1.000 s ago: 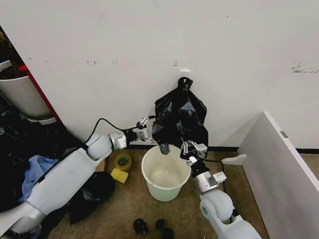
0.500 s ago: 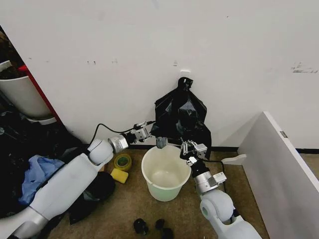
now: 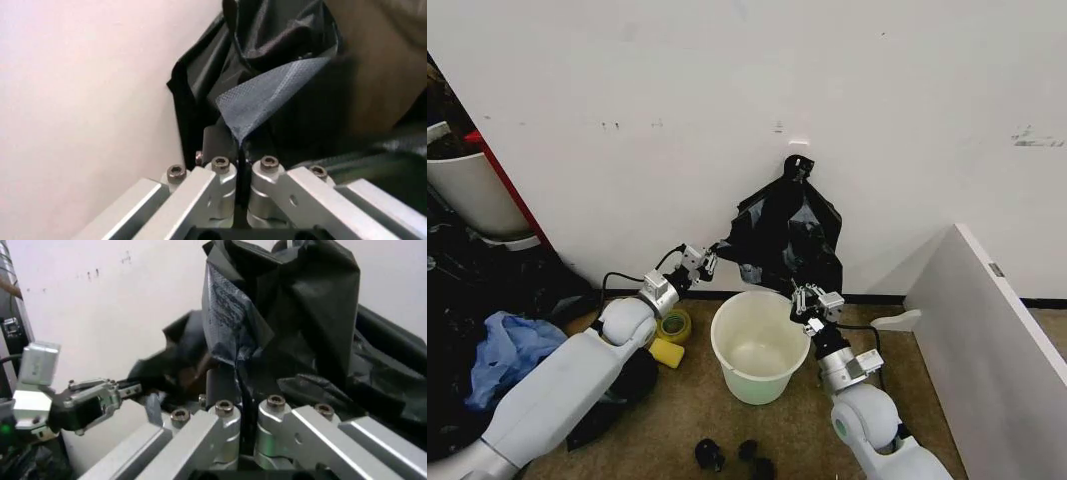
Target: Place the garbage bag over the trash bin.
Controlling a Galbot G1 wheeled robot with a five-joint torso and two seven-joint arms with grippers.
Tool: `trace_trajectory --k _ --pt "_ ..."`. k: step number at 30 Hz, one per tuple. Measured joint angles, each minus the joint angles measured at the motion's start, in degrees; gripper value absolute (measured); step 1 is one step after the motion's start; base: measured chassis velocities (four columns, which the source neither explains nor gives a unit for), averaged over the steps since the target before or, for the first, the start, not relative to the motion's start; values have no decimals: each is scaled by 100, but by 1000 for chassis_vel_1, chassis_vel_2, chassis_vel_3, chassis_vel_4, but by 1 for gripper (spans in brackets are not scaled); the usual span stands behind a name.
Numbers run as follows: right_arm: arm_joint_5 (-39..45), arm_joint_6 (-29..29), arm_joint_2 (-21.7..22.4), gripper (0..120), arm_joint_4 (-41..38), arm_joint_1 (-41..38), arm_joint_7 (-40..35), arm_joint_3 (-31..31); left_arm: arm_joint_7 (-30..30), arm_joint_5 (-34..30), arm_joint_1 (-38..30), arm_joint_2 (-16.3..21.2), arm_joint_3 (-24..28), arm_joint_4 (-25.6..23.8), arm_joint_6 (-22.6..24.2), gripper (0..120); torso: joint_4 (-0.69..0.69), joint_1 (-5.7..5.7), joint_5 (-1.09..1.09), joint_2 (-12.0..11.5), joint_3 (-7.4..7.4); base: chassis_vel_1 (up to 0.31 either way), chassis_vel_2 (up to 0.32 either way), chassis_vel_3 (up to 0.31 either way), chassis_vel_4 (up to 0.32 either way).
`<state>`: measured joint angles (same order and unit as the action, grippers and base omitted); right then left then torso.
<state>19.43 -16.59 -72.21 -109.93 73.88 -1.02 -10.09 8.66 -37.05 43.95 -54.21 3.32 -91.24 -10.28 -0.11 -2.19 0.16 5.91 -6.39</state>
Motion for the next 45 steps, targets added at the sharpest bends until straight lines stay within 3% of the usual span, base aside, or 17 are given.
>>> trace_trajectory --k 6,14,23,29,35,39,45 --pt "795 690 343 0 -750 279 -410 97 -325 -1160 761 -18 -352 -999 171 0 1 0 -1 0 0 0 0 0 0" --pt "999 1374 708 0 -1875 898 -855 -111 -784 -1274 1640 -87 -799 -2158 238 0 -1 0 -1 1 1 0 0 0 0" --pt "771 1044 768 0 -2282 1573 -465 -518 -1263 -1003 2348 -166 -889 -2883 363 0 0 1 0 0 1 0 0 0 0" --pt "785 485 762 0 -2451 1864 374 -656 -1275 -1004 2631 -127 -960 -3406 364 0 0 0 -1 1 1 0 0 0 0" --pt "957 206 725 0 -2293 1697 1230 -661 -1222 -1019 2763 -89 -983 -3563 268 0 0 0 -1 1 0 0 0 0 0" --pt "898 196 681 0 -2081 1611 1289 -629 -1257 -941 2974 -124 -984 -3606 231 0 0 0 0 1 0 0 0 0 0" --pt "690 382 614 0 -1840 1474 789 -560 -1431 -586 3404 -321 -978 -3800 323 0 0 0 0 1 0 0 0 0 0"
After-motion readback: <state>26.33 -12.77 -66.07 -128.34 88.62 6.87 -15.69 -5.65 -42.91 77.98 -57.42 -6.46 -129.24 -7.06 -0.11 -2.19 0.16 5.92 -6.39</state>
